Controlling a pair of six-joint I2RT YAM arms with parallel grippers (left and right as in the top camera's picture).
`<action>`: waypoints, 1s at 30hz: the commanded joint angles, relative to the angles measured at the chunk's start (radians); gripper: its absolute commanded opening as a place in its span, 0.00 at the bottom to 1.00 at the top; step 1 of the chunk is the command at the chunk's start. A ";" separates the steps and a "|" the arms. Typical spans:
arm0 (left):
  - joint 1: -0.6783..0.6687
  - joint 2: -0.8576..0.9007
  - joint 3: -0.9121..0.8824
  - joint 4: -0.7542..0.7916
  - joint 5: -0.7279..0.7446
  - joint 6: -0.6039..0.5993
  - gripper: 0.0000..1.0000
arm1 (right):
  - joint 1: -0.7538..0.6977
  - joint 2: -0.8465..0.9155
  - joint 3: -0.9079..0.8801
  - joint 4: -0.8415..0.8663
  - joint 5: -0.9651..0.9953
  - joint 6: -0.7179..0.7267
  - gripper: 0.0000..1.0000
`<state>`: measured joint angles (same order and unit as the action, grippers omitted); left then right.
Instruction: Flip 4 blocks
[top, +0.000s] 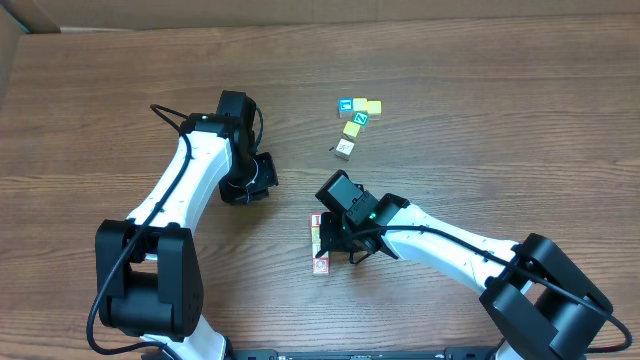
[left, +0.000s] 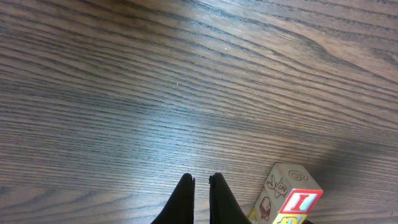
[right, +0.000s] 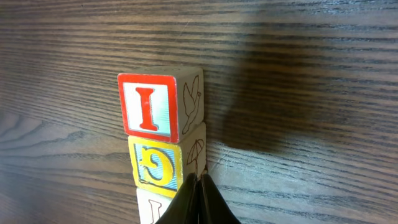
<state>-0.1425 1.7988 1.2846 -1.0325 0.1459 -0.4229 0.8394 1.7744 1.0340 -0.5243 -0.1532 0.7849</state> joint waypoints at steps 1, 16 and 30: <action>-0.002 0.012 -0.005 0.001 0.012 0.001 0.04 | 0.006 0.002 0.014 0.005 -0.005 0.000 0.04; -0.002 0.012 -0.005 0.001 0.012 0.000 0.04 | 0.006 0.002 0.014 0.007 -0.007 0.000 0.05; -0.002 0.012 -0.005 0.001 0.012 0.001 0.04 | 0.000 0.002 0.014 -0.002 0.031 0.000 0.05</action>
<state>-0.1425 1.7988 1.2846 -1.0325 0.1459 -0.4229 0.8394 1.7744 1.0340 -0.5201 -0.1638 0.7845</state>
